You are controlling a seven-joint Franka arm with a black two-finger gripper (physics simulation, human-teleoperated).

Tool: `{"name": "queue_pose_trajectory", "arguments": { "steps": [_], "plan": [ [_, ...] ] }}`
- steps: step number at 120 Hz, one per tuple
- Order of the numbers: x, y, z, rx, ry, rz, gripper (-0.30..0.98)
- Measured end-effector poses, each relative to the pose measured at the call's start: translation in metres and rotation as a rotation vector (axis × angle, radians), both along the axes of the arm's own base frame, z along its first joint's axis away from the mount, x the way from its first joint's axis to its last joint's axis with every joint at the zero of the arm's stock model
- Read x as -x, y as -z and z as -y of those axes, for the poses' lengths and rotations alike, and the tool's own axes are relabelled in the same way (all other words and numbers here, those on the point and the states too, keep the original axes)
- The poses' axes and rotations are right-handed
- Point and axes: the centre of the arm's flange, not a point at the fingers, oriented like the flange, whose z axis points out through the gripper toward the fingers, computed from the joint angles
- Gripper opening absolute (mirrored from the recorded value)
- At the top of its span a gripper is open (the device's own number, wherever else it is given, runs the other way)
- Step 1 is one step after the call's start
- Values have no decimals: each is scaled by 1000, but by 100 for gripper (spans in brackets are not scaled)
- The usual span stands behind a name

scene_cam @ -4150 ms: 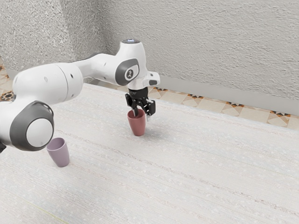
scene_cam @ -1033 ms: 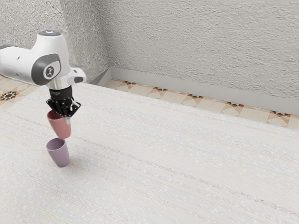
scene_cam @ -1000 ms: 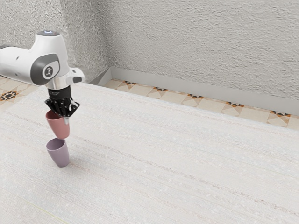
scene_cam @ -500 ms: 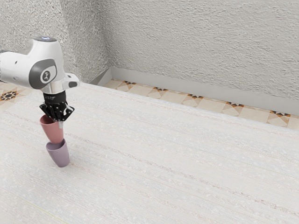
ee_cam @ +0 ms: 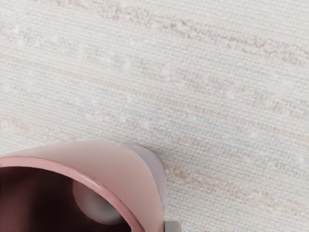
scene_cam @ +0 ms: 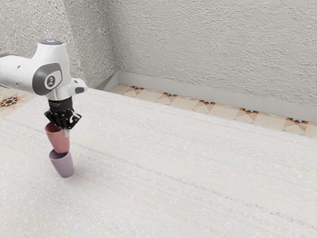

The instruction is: Place the right cup onto the left cup

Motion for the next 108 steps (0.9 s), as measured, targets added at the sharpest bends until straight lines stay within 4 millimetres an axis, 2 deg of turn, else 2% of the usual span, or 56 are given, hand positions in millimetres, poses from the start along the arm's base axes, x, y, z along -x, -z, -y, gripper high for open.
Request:
{"name": "queue_pose_trajectory", "arguments": {
  "steps": [18, 44, 64, 74, 89, 108],
  "plan": [
    [6, 6, -8, 6, -20, -13, -10],
    [4, 14, -1, 10, -13, -25, -9],
    [3, 15, 10, 30, -16, -28, 27],
    [5, 10, 11, 35, -24, -20, 40],
    [8, -5, 12, 37, -37, 1, 53],
    [12, -28, 14, 36, -47, 28, 61]
  ]
}}
